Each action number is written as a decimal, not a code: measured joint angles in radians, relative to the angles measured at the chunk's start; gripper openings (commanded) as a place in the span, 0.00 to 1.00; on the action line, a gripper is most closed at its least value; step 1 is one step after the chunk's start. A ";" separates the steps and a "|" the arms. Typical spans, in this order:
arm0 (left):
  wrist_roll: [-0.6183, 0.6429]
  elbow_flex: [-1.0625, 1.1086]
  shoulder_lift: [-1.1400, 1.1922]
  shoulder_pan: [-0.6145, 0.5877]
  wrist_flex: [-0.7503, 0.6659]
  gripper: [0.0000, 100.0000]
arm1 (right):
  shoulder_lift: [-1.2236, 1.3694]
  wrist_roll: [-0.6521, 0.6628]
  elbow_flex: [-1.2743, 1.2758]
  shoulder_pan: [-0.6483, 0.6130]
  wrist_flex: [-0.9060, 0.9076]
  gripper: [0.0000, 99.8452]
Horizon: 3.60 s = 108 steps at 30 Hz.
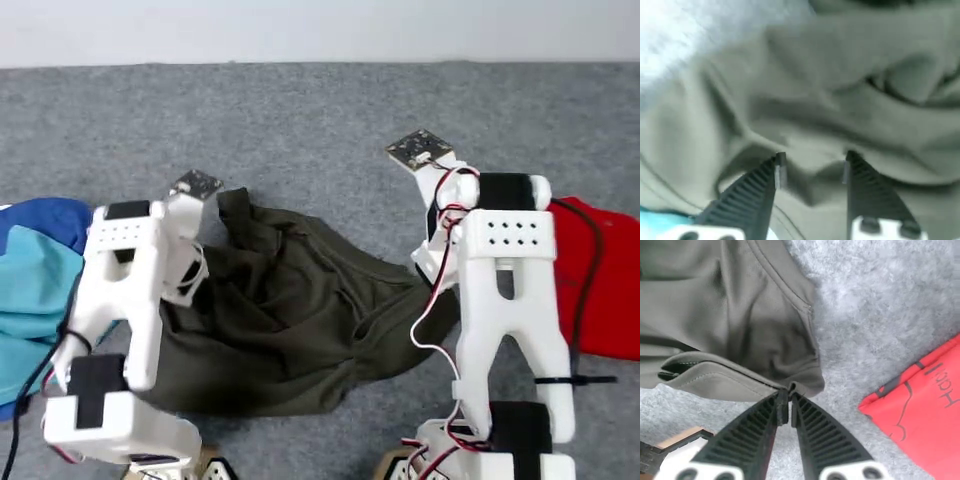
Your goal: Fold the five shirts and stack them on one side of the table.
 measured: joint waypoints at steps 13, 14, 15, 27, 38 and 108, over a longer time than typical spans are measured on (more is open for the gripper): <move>0.038 -0.302 0.071 0.000 0.137 0.13 | 0.000 0.000 0.000 0.075 0.000 0.01; 0.038 -0.324 0.071 0.000 0.161 0.13 | 0.000 0.000 0.000 0.075 0.000 0.01; 0.038 -0.345 0.071 0.000 0.190 0.13 | 0.000 0.000 0.000 0.075 0.000 0.01; 0.043 -0.367 -0.109 0.120 0.362 0.13 | 0.000 0.000 0.000 0.075 0.000 0.01; 0.043 0.169 -0.307 0.350 0.284 0.24 | 0.000 0.000 0.000 0.075 0.000 0.01; -0.112 0.127 -0.157 0.295 0.155 0.16 | -0.592 0.034 0.081 0.167 -0.319 0.01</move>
